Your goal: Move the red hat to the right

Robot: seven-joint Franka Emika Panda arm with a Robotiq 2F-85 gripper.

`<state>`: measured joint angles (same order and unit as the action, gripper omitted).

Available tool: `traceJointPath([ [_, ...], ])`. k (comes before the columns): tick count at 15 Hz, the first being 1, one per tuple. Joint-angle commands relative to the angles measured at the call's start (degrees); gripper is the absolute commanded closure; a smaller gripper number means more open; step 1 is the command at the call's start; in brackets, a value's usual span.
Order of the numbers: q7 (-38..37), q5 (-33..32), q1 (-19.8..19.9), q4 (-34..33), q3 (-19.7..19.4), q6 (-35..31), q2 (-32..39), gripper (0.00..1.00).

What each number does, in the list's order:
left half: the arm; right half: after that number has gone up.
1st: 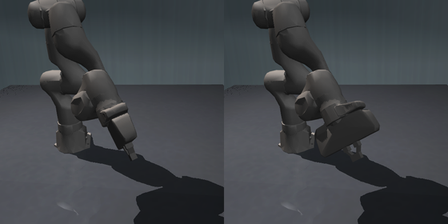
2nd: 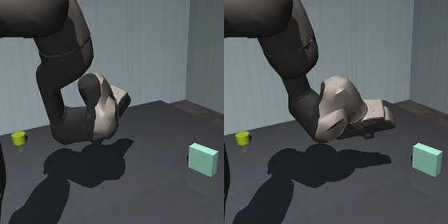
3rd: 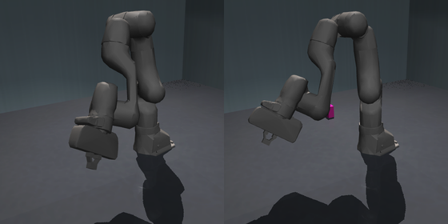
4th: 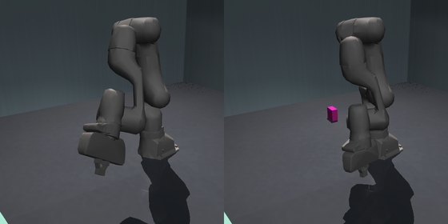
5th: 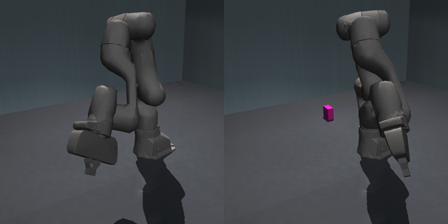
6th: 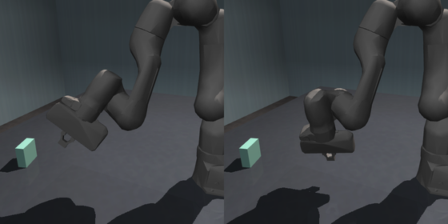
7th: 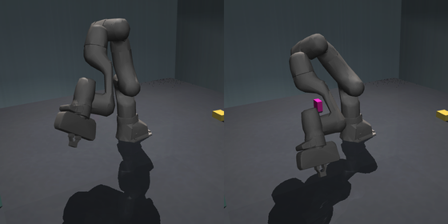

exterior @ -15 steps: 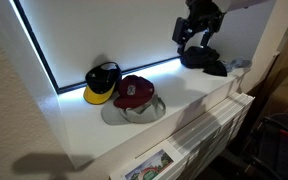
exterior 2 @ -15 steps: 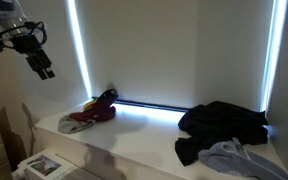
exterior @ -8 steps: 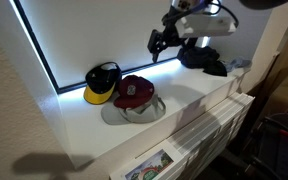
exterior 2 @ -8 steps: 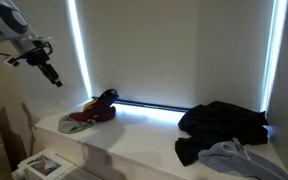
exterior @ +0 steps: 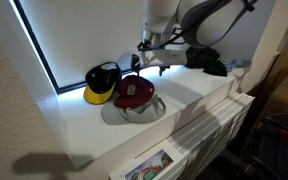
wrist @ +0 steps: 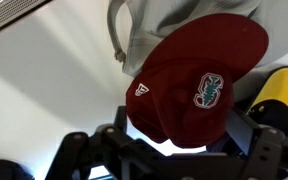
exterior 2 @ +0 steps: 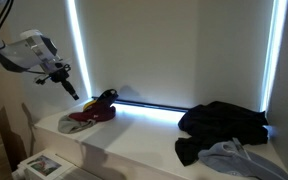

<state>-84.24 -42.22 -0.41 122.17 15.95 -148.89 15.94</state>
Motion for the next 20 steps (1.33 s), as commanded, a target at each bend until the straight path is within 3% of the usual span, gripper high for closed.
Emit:
traceJointPath([
  [1, 1.56, 2.41, -5.07, -0.15, -5.18, -0.6, -0.21, 0.0],
  [3, -6.0, -2.55, -8.75, -1.75, -9.39, -1.06, 0.52, 0.0],
  [4, -9.23, -5.42, -6.63, -2.93, -7.46, -1.99, 1.91, 0.0],
  [9, -30.96, -21.01, -11.1, -10.13, -13.57, -1.77, 7.78, 0.0],
  [10, -31.76, -21.43, -11.37, -11.39, -13.79, 0.92, 9.22, 0.0],
  [12, -26.81, -15.44, -10.89, -12.0, -13.43, 7.19, 11.63, 0.0],
  [13, -28.78, -17.74, -10.86, -9.7, -13.53, 3.25, 8.68, 0.0],
  [16, -28.13, -16.33, -11.03, -11.08, -13.87, 5.5, 11.56, 0.0],
  [20, -21.96, -11.32, -8.35, -8.4, -12.71, 1.55, 11.96, 0.0],
])
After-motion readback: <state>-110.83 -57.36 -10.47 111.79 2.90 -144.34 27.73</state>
